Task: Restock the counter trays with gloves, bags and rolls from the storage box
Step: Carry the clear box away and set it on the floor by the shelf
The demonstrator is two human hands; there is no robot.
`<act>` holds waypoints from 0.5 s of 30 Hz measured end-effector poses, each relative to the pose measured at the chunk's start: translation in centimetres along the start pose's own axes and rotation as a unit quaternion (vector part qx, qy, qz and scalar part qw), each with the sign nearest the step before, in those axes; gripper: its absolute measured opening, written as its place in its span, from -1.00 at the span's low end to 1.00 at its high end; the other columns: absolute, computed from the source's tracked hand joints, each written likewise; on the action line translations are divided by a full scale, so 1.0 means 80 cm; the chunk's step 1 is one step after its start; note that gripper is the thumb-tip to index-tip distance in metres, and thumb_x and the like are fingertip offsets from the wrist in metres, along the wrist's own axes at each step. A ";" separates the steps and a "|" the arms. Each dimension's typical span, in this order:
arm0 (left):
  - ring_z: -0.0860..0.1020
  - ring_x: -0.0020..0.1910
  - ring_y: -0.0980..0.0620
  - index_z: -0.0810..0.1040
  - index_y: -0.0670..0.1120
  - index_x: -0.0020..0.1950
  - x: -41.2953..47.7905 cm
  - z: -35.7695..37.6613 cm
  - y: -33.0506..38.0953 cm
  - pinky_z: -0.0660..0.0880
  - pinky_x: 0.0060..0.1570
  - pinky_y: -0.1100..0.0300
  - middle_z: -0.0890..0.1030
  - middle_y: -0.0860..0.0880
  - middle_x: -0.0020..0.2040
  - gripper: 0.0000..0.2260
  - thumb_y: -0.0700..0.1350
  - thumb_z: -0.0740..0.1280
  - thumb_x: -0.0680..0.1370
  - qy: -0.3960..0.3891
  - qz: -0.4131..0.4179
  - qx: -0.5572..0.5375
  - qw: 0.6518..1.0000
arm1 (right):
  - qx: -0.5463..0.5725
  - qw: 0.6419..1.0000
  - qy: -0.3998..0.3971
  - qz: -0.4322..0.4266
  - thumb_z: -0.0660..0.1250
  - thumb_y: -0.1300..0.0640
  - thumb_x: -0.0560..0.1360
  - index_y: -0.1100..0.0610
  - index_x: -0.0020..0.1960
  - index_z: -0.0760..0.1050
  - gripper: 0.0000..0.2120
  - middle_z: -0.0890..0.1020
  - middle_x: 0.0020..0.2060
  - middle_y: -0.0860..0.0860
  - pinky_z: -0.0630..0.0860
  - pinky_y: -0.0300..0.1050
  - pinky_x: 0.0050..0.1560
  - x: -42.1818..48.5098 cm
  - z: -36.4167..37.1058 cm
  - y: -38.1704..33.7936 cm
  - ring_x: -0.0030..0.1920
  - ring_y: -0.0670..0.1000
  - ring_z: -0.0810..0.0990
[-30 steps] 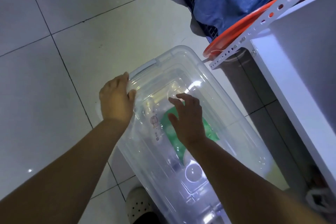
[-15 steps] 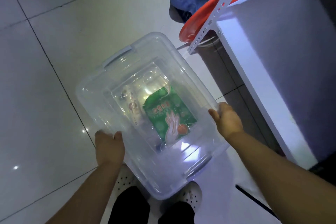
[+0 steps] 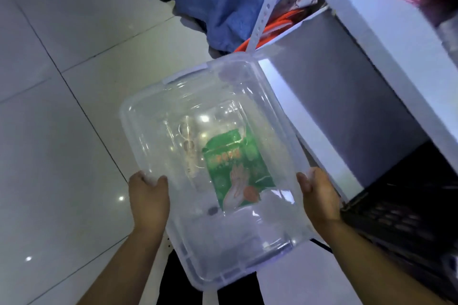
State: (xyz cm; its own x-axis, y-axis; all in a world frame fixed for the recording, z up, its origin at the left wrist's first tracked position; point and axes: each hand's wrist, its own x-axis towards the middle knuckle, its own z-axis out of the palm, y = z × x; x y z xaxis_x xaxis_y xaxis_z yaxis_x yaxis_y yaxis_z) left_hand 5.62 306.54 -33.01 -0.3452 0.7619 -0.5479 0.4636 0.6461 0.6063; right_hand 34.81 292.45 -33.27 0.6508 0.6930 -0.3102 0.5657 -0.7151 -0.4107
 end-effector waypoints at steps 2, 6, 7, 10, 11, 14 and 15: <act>0.55 -0.03 -0.19 0.39 -0.29 0.23 -0.020 -0.007 0.035 0.52 0.02 -0.06 0.54 -0.23 0.04 -0.61 -0.14 0.30 0.46 -0.013 0.031 0.003 0.999 | 0.021 0.999 0.037 0.026 0.22 -0.05 0.54 -0.03 -0.17 0.25 -0.80 0.43 -0.33 -0.04 0.29 -0.09 -0.24 -0.021 -0.032 0.003 -0.31 0.10 0.42; 0.54 0.07 -0.15 0.39 -0.19 0.27 -0.053 -0.008 0.102 0.51 0.11 -0.12 0.54 -0.16 0.14 -0.59 -0.10 0.30 0.46 -0.060 0.095 -0.001 0.994 | 0.063 0.992 0.076 0.077 0.21 -0.02 0.54 -0.01 -0.24 0.21 -0.75 0.41 -0.36 -0.01 0.30 -0.07 -0.25 -0.047 -0.082 0.012 -0.32 0.11 0.40; 0.55 0.06 -0.14 0.39 -0.19 0.27 -0.059 -0.004 0.117 0.52 0.09 -0.07 0.55 -0.15 0.12 -0.60 -0.11 0.31 0.46 -0.070 0.110 -0.007 0.991 | 0.076 0.990 0.085 0.081 0.21 0.01 0.55 0.00 -0.27 0.20 -0.73 0.41 -0.37 0.00 0.30 -0.06 -0.25 -0.051 -0.092 0.013 -0.33 0.12 0.41; 0.55 -0.01 -0.10 0.42 -0.14 0.25 -0.069 0.012 0.159 0.48 -0.05 0.11 0.55 -0.12 0.05 -0.63 -0.14 0.35 0.45 -0.109 0.148 -0.015 0.983 | 0.136 0.980 0.106 0.102 0.19 -0.04 0.51 0.06 -0.28 0.25 -0.73 0.38 -0.36 0.00 0.31 -0.06 -0.22 -0.060 -0.110 0.017 -0.32 0.10 0.39; 0.55 -0.02 -0.09 0.43 -0.13 0.25 -0.069 0.020 0.172 0.47 -0.10 0.15 0.56 -0.12 0.06 -0.63 -0.16 0.35 0.45 -0.130 0.150 -0.016 0.980 | 0.156 0.975 0.110 0.117 0.17 -0.06 0.47 0.10 -0.28 0.27 -0.73 0.38 -0.34 0.02 0.29 -0.07 -0.20 -0.061 -0.112 0.018 -0.30 0.09 0.38; 0.57 -0.01 -0.09 0.46 -0.14 0.25 -0.065 0.044 0.201 0.49 -0.07 0.16 0.58 -0.12 0.08 -0.61 -0.18 0.35 0.43 -0.201 0.141 0.000 0.969 | 0.207 0.954 0.127 0.173 0.24 0.06 0.55 0.20 -0.24 0.33 -0.73 0.41 -0.29 0.08 0.24 -0.11 -0.17 -0.060 -0.112 0.027 -0.23 0.08 0.39; 0.58 -0.04 -0.09 0.49 -0.14 0.22 -0.066 0.051 0.207 0.49 -0.09 0.16 0.60 -0.12 0.05 -0.64 -0.18 0.36 0.42 -0.221 0.147 0.014 0.964 | 0.222 0.946 0.131 0.195 0.23 0.12 0.57 0.23 -0.23 0.34 -0.75 0.41 -0.31 0.07 0.23 -0.12 -0.18 -0.059 -0.111 0.029 -0.23 0.08 0.39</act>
State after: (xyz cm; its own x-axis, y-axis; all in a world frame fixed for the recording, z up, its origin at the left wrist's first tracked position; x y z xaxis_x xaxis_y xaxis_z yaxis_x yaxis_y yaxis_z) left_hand 18.46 313.02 -22.44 0.1840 0.8145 -0.5503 0.5119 0.3985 0.7610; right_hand 37.56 286.74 -25.11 0.9023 0.2961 -0.3134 0.0258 -0.7627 -0.6462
